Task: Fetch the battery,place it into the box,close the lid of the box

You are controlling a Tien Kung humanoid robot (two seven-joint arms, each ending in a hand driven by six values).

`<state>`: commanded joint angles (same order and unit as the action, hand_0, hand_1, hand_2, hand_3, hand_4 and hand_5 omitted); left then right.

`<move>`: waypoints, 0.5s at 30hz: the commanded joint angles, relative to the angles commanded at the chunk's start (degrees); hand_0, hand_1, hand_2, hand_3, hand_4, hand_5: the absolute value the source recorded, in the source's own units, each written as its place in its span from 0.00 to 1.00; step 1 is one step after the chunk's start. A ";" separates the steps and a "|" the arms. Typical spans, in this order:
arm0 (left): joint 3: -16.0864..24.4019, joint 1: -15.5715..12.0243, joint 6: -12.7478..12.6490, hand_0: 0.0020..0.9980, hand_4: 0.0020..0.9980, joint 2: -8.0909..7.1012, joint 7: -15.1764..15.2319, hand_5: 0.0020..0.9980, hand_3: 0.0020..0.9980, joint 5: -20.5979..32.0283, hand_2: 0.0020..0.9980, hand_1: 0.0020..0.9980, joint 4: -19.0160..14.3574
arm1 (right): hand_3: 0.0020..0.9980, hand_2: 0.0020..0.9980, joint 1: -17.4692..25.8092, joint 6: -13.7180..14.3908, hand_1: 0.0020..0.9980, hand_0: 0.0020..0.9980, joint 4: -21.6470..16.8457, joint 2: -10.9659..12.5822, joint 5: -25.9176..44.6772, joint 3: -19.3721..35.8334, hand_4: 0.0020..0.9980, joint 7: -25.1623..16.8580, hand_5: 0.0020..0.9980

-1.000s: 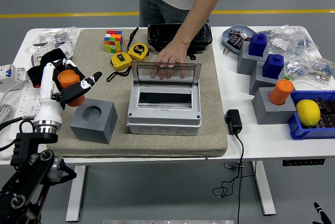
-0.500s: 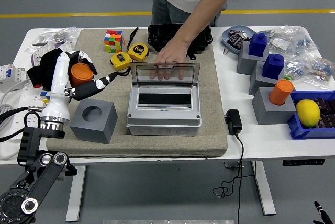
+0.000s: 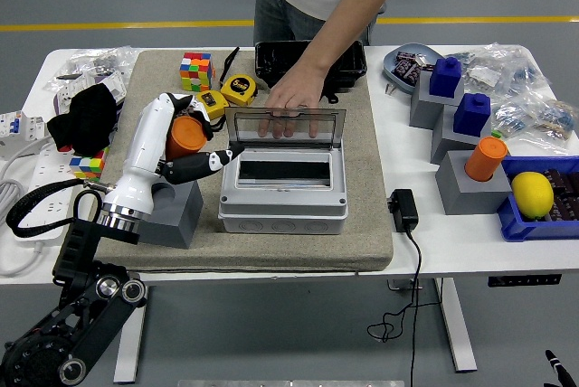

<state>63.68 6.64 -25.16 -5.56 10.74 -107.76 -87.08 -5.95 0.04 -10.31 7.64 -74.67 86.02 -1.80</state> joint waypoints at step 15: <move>-10.91 4.72 -0.69 0.03 1.00 0.05 -0.81 0.00 0.07 -2.51 0.04 0.00 2.88 | 0.80 0.78 -0.16 0.02 0.83 0.88 0.00 -0.24 -0.30 0.21 1.00 0.15 1.00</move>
<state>52.78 11.36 -25.85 -5.51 9.92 -110.27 -84.20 -6.11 0.06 -10.31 7.40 -74.96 86.23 -1.65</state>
